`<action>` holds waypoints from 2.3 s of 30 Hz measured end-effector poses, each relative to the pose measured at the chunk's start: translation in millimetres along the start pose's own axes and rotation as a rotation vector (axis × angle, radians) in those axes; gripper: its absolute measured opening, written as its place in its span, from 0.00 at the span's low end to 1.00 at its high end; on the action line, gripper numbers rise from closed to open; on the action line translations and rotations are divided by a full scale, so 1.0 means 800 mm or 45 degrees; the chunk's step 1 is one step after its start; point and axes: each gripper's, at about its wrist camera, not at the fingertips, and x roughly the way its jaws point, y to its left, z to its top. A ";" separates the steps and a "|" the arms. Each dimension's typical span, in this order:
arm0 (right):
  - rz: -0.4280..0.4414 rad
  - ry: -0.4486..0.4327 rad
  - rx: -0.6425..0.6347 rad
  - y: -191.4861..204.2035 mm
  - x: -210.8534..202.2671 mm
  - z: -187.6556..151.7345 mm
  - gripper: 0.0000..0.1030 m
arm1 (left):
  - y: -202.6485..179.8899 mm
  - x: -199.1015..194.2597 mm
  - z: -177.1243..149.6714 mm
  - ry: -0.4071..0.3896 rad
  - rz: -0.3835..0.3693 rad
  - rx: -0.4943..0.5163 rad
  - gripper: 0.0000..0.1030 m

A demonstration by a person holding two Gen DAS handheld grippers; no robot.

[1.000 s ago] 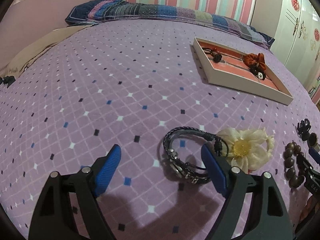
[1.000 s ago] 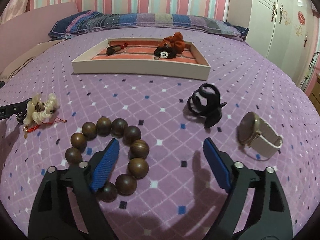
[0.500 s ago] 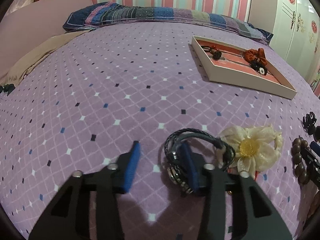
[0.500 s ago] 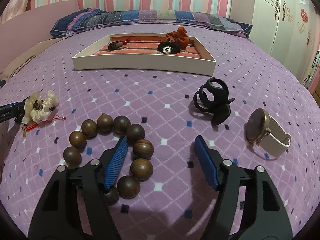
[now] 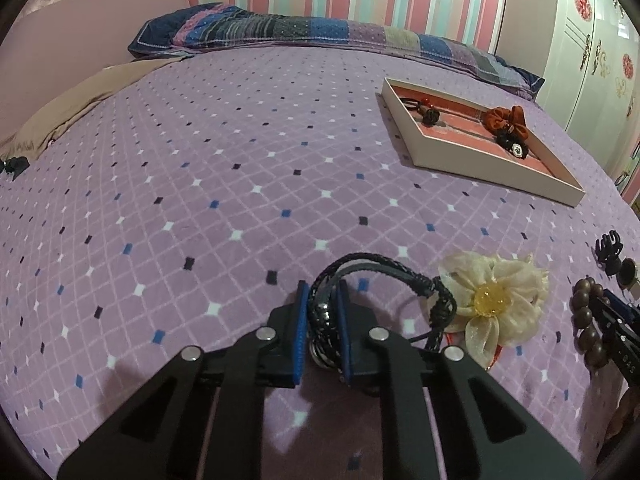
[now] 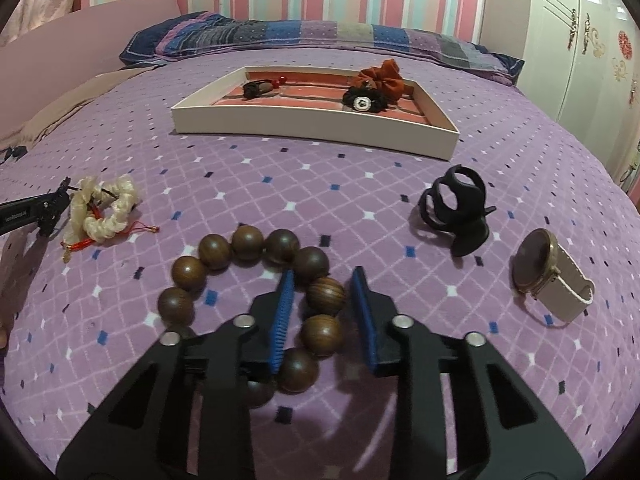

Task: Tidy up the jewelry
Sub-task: 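Grasp the braided black bracelet with the left tool while the right tool grasps the wooden bead bracelet, then carry the braided bracelet and the bead bracelet over the tray with both tools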

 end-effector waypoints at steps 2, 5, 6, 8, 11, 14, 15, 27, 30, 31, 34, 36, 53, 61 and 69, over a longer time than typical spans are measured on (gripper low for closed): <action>-0.004 -0.003 -0.002 0.001 0.000 0.000 0.25 | 0.002 -0.003 -0.001 -0.001 -0.002 -0.009 0.14; 0.012 -0.007 0.013 -0.001 -0.001 0.000 0.23 | 0.003 -0.007 -0.002 -0.004 -0.004 -0.021 0.13; 0.015 -0.009 0.016 -0.002 -0.002 0.000 0.21 | 0.003 -0.008 -0.002 -0.005 -0.004 -0.023 0.13; 0.022 -0.020 0.025 -0.003 -0.004 -0.001 0.21 | 0.003 -0.010 -0.001 -0.009 -0.006 -0.027 0.12; 0.031 -0.030 0.037 -0.005 -0.007 -0.001 0.20 | 0.003 -0.015 -0.001 -0.017 -0.003 -0.029 0.12; 0.045 -0.038 0.057 -0.007 -0.010 -0.001 0.20 | 0.003 -0.020 0.001 -0.027 0.000 -0.030 0.12; 0.048 -0.042 0.059 -0.008 -0.011 0.000 0.20 | 0.003 -0.020 0.002 -0.029 0.001 -0.031 0.12; 0.063 -0.090 0.081 -0.009 -0.022 0.005 0.20 | 0.004 -0.042 0.011 -0.085 0.027 -0.024 0.12; 0.063 -0.113 0.083 -0.010 -0.027 0.009 0.20 | 0.004 -0.049 0.016 -0.108 0.032 -0.026 0.12; 0.063 -0.121 0.082 -0.010 -0.028 0.010 0.20 | 0.004 -0.051 0.019 -0.118 0.032 -0.024 0.12; 0.060 -0.142 0.076 -0.010 -0.032 0.016 0.20 | 0.002 -0.057 0.026 -0.140 0.033 -0.021 0.12; 0.061 -0.154 0.075 -0.011 -0.033 0.020 0.20 | 0.000 -0.060 0.031 -0.152 0.032 -0.017 0.12; 0.069 -0.247 0.047 -0.014 -0.026 0.084 0.20 | -0.042 -0.054 0.094 -0.211 -0.019 0.024 0.12; 0.042 -0.317 0.028 -0.026 -0.020 0.147 0.20 | -0.083 -0.039 0.145 -0.228 -0.075 0.063 0.12; 0.001 -0.371 0.016 -0.047 0.001 0.220 0.20 | -0.132 0.003 0.200 -0.196 -0.154 0.092 0.12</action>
